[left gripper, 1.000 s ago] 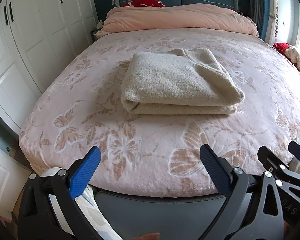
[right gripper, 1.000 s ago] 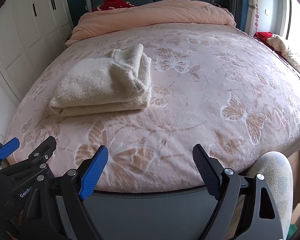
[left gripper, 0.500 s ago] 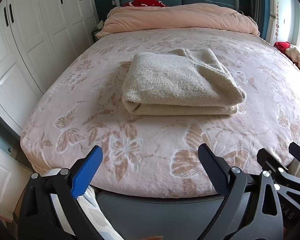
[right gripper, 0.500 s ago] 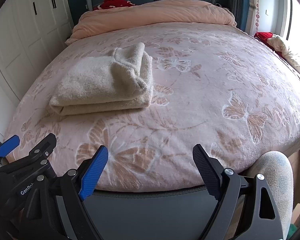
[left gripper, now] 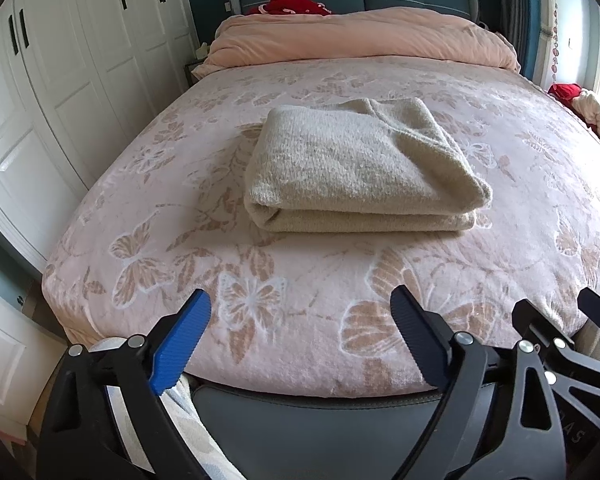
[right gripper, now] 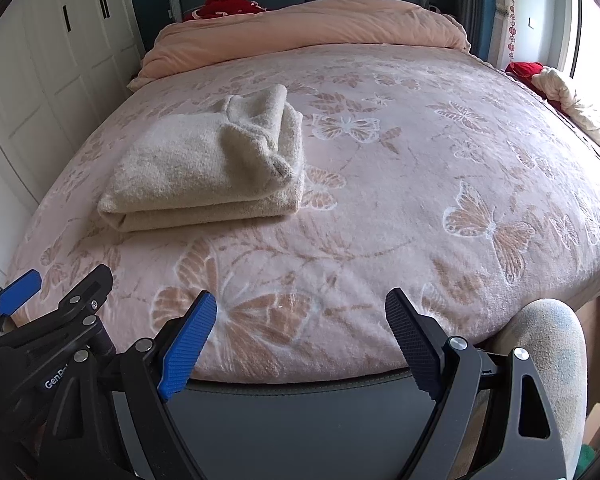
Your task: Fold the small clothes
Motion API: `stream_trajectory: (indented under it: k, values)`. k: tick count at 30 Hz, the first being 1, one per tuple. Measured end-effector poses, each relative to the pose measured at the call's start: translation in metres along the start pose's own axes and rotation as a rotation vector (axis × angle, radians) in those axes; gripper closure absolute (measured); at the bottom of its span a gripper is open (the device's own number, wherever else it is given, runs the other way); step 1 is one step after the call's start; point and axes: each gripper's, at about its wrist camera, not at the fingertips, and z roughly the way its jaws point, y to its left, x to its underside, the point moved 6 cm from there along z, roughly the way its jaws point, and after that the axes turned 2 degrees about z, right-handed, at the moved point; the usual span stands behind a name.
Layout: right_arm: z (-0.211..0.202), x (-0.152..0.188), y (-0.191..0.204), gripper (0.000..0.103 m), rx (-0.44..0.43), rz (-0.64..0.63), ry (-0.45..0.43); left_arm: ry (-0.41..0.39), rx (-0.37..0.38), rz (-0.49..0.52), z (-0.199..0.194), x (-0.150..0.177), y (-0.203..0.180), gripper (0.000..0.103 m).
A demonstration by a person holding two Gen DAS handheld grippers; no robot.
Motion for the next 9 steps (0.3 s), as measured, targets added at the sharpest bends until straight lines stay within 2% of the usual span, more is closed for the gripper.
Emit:
stream_trajectory:
  k: [9]
  values:
    - [-0.0037,-0.001,0.0019,0.018,0.01,-0.001,-0.014,0.01,0.003,-0.005,-0.0027,-0.0009,-0.0013,0.015]
